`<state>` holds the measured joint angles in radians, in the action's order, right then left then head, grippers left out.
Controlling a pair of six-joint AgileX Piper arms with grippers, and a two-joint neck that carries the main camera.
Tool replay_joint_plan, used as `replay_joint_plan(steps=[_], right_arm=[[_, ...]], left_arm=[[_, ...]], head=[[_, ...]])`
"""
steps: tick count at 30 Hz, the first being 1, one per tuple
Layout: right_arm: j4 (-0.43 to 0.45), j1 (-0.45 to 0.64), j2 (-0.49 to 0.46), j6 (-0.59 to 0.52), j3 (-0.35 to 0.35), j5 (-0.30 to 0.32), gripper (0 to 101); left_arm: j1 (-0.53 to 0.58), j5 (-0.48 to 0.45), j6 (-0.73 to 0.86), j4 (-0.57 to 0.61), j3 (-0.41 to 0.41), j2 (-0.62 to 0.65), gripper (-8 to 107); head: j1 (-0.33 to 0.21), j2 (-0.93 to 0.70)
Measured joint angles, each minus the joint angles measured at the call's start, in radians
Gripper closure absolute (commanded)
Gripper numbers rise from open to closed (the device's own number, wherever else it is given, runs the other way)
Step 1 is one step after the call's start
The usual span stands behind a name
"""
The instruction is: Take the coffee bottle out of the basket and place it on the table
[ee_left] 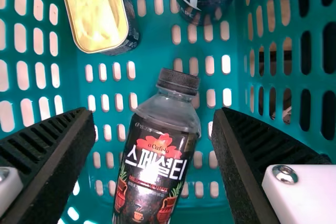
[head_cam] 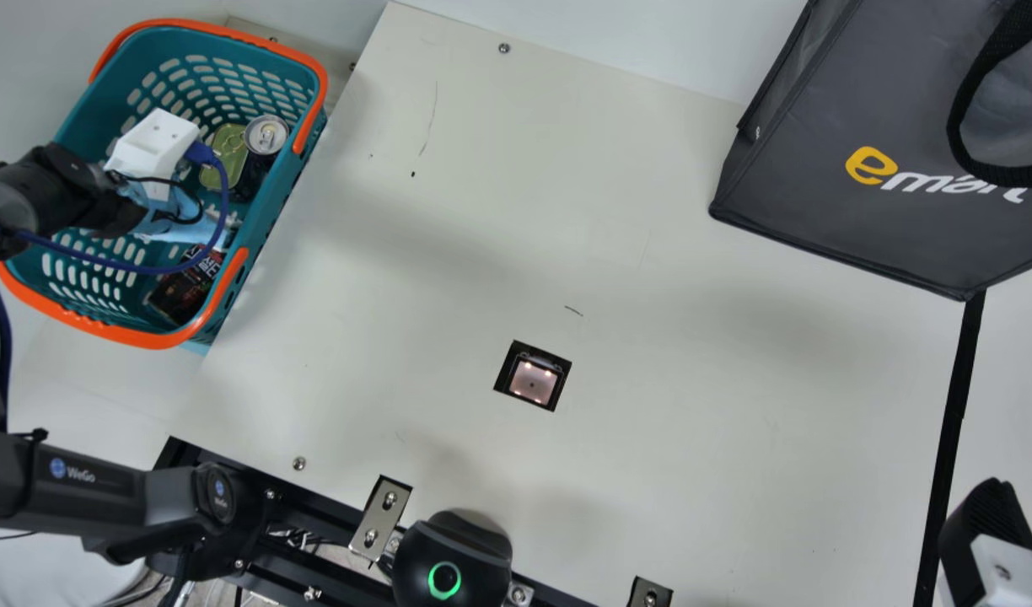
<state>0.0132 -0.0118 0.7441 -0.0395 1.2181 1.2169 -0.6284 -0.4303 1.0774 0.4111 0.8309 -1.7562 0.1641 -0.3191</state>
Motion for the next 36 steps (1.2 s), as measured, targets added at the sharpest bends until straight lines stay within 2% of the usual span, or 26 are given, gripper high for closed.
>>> replay_joint_plan(steps=[10,23,36], right_arm=[[0.000,0.000,0.000,0.000,0.000,0.000,10],[0.000,0.000,0.000,0.000,0.000,0.000,10],[0.000,0.000,0.000,0.000,0.000,0.000,10]], left_arm=[[0.019,0.046,-0.019,0.020,0.007,-0.056,9],[0.024,0.096,0.057,0.076,0.008,-0.108,9],[0.005,0.081,0.140,0.125,0.012,-0.150,9]], head=[[0.000,0.000],[0.000,0.002],[0.000,0.000]])
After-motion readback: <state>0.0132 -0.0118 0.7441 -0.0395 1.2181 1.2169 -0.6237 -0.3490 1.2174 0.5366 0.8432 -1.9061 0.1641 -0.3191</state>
